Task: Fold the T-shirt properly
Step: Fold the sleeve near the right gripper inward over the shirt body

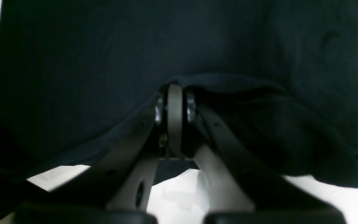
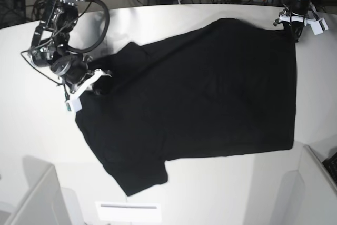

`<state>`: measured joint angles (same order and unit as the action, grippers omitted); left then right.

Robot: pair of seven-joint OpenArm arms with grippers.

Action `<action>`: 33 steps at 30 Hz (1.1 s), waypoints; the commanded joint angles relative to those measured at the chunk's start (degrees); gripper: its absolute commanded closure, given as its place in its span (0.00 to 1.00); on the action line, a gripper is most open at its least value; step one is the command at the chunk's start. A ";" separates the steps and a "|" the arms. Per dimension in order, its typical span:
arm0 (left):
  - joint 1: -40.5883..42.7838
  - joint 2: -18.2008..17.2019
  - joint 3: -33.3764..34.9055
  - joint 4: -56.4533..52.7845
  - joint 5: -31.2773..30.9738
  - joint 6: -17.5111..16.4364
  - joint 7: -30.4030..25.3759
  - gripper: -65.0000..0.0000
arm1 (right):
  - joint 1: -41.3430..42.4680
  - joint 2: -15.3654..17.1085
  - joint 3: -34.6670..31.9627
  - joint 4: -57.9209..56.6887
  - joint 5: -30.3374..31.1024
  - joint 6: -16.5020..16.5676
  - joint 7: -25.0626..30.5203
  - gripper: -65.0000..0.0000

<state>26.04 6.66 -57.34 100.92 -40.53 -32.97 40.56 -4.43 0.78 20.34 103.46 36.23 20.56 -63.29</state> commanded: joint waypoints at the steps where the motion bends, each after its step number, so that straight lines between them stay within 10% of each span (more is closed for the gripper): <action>1: -0.24 -0.28 -0.37 1.01 -1.09 -0.22 -1.13 1.00 | 1.48 0.50 0.10 0.58 1.18 0.23 1.09 1.00; 14: -2.17 -0.37 -0.02 1.80 -1.00 7.17 -1.13 1.00 | 7.55 1.82 0.45 -5.66 1.18 0.06 1.18 1.00; 33: -6.22 -3.80 2.44 1.45 -0.57 8.93 1.77 1.00 | 8.60 2.70 0.63 -9.53 1.18 0.06 3.99 1.00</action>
<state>19.73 3.29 -54.74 101.47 -40.36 -23.73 43.51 2.98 2.96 20.78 92.97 36.16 20.38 -60.64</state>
